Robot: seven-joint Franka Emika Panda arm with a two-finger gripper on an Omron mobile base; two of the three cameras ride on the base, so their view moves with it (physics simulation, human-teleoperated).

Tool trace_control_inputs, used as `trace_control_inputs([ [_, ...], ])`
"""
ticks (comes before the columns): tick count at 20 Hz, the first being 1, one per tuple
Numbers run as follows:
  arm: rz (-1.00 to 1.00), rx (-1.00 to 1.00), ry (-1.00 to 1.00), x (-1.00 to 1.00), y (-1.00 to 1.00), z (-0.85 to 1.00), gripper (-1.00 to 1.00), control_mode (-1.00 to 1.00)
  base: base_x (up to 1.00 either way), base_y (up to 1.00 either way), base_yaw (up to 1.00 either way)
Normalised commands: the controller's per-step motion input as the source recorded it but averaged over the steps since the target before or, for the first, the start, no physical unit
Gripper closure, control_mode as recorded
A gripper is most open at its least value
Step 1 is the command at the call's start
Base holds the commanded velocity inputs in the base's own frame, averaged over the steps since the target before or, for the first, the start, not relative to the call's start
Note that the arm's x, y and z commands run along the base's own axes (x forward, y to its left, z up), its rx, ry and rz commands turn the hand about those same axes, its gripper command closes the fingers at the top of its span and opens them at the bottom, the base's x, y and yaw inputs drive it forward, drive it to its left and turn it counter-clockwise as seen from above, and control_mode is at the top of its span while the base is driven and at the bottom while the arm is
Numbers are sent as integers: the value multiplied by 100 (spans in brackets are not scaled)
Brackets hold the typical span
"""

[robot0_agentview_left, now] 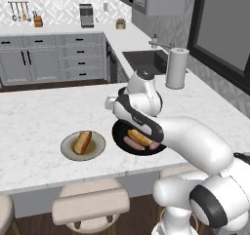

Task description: Place one bun and one sausage from the bowl on each plate.

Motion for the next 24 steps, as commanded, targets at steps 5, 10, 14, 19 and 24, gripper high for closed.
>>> trace_control_inputs([
  [5,0,-17,17,0,-99,0,-100,-100,0,0,0],
  [10,0,-18,22,-3,-81,-10,-100,-100,0,0,0],
  [14,-3,-16,18,-1,-54,-38,-100,-100,0,0,0],
  [19,-11,-1,4,-9,-32,-55,-100,-100,0,0,0],
  [24,-16,0,1,-8,-16,-56,-100,-100,0,0,0],
])
